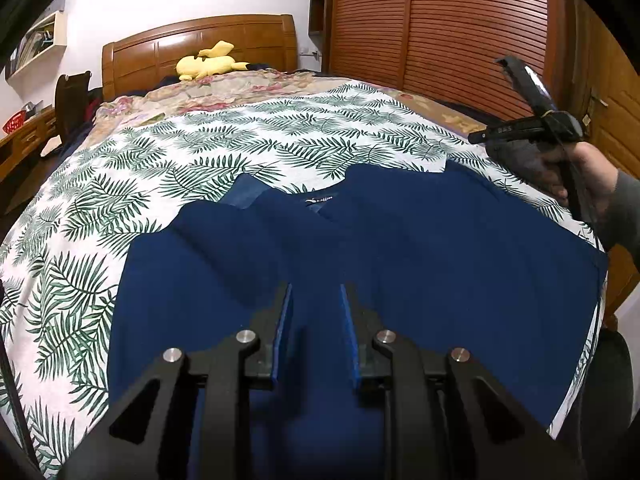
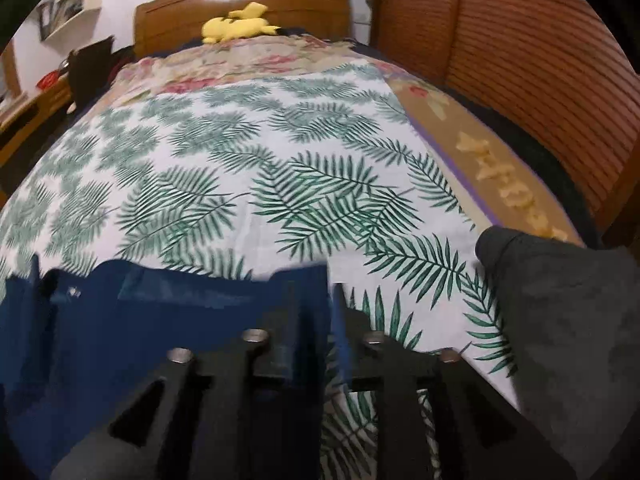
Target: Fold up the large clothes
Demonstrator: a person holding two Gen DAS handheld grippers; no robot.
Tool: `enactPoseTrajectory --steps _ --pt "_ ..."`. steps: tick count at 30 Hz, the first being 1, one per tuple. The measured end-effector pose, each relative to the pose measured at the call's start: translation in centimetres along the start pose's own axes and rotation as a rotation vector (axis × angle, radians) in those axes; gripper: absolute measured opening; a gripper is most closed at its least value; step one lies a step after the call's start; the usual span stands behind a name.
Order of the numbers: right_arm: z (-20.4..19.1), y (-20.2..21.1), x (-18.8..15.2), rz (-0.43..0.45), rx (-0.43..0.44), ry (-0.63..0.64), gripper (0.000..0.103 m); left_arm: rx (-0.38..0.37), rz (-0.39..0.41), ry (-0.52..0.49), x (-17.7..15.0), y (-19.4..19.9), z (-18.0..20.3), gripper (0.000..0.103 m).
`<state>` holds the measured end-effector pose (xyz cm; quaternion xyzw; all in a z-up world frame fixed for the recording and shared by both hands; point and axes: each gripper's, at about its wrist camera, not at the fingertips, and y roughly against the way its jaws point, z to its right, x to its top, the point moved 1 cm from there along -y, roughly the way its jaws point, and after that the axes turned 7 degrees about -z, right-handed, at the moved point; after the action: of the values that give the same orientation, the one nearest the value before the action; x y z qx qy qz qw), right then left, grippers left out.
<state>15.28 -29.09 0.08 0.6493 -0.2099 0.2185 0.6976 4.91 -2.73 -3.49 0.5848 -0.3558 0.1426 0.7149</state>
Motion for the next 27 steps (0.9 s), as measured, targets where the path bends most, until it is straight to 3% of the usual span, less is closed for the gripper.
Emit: enactPoseTrajectory --steps 1,4,10,20,25,27 --pt "-0.3 0.3 -0.1 0.004 0.004 0.013 0.042 0.001 0.002 -0.002 0.0 0.1 0.0 0.021" --pt "-1.9 2.2 -1.0 0.027 0.018 0.070 0.046 0.002 0.006 -0.004 0.0 0.3 0.1 0.021" --pt "-6.3 5.4 -5.8 0.004 0.089 0.215 0.046 0.012 0.013 -0.015 -0.3 0.9 0.5 0.021" --pt "-13.2 8.1 -14.8 -0.035 0.251 0.347 0.046 0.027 0.052 -0.025 -1.8 4.0 1.6 0.021" --pt "-16.5 8.9 -16.4 0.000 0.328 0.407 0.046 0.061 0.065 0.001 -3.8 6.3 1.7 0.022" --pt "-17.6 8.8 -16.9 -0.001 0.361 0.431 0.046 0.038 0.066 0.030 -4.5 7.3 1.4 0.022"
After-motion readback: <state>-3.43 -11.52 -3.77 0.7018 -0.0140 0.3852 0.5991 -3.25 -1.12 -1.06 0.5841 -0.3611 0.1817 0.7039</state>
